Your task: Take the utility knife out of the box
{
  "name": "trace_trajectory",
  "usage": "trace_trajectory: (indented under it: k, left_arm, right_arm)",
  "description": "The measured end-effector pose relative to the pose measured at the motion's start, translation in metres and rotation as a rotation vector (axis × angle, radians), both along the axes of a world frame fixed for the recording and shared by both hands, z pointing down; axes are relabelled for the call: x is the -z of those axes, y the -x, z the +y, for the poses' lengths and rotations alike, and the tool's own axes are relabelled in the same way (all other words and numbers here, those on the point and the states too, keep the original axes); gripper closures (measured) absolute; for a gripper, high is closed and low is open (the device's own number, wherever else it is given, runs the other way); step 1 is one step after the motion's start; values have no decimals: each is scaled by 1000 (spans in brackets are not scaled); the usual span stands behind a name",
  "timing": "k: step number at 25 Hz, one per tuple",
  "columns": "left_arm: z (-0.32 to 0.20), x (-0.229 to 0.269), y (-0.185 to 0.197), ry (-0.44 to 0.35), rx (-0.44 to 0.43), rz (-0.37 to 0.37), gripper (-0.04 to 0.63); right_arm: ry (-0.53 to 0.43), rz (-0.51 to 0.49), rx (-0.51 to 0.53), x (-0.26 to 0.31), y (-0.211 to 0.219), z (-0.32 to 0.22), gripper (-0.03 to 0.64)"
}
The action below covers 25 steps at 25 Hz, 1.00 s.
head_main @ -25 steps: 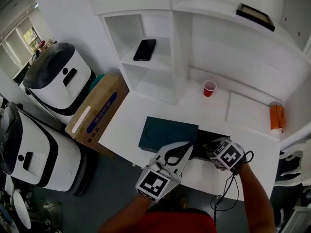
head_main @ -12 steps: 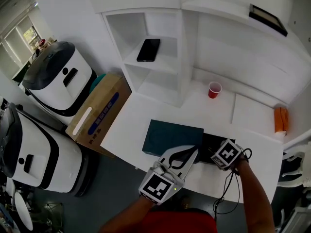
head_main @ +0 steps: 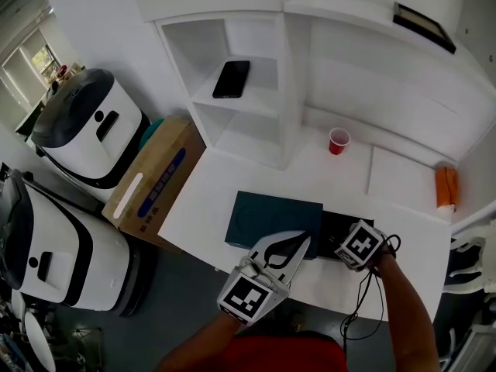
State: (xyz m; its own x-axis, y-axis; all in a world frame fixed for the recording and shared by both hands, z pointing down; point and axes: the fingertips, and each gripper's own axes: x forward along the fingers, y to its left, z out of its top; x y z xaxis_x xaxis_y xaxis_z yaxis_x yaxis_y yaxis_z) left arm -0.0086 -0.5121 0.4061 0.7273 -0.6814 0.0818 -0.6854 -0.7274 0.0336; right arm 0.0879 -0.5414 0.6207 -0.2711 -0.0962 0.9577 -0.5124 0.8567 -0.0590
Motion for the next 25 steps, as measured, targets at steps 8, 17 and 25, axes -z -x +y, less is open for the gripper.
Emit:
trace_trajectory:
  k: [8,17,25]
  left_arm:
    - [6,9,0,-4,3,18,590]
    - [20,45,-16,-45,-16,26,590]
    - [42,82,-30,-92,-58,26,590]
  right_arm:
    - [-255,-209,-124,79,-5,-14,541]
    - [-604,-782,-265,234,2,23,541]
    - [-785,-1040,-255,316,3,78,541]
